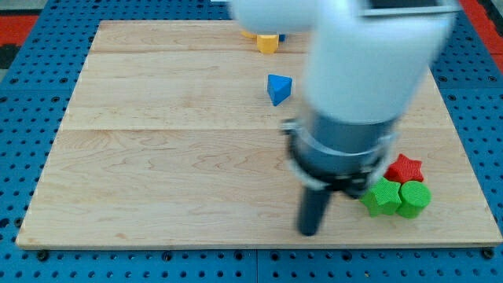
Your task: Push the red circle into the red star
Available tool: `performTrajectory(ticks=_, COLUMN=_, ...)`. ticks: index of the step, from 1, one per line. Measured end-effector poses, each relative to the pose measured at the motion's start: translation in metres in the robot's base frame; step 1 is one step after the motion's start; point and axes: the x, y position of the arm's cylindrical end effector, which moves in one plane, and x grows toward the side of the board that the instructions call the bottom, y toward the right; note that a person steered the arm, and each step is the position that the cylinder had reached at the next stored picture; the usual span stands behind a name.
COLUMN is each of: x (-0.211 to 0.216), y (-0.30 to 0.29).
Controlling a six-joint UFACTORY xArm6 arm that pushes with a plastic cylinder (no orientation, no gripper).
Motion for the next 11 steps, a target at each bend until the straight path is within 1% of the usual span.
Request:
performTrajectory(ticks=1, x=-0.009, y=-0.068)
performTrajectory(ticks=2, x=-0.035, y=-0.062)
performTrajectory(ticks=3, x=-0.06, y=-0.034)
performTrajectory(ticks=4, x=-0.072, y=-0.009)
performTrajectory(ticks=7, x=-0.072, y=0.089)
performTrajectory(ticks=8, x=-0.072, y=0.102)
performTrajectory(ticks=9, x=-0.072, y=0.067)
performTrajectory(ticks=10, x=-0.074, y=0.003)
performTrajectory(ticks=11, x=-0.099, y=-0.059)
